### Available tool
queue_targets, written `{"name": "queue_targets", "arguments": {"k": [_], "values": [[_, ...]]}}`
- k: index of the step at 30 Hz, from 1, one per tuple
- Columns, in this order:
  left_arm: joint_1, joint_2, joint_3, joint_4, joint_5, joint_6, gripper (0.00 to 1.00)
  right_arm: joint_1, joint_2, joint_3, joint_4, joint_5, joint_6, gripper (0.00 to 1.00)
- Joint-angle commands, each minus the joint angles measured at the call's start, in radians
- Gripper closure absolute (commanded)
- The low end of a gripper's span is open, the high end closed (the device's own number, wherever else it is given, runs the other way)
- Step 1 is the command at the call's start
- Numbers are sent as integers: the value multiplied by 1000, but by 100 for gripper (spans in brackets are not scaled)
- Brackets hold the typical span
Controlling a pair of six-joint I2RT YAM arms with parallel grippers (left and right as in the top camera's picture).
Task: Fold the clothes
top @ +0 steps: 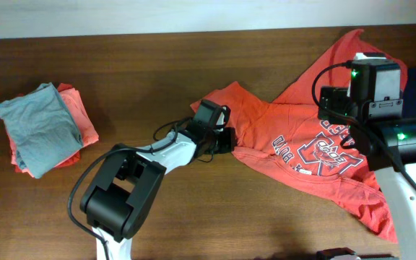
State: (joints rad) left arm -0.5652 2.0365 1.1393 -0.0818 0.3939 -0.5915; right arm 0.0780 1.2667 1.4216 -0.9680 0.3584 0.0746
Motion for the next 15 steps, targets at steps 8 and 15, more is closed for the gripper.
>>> {"name": "queue_targets", "arguments": {"k": [8,15], "values": [[412,-256,35,-154,-143,179,99,-7,-8,9,-5,13,1,1],[735,-275,155,-154,47,178,1,-7,-8,9,-5,13,1,1]]}}
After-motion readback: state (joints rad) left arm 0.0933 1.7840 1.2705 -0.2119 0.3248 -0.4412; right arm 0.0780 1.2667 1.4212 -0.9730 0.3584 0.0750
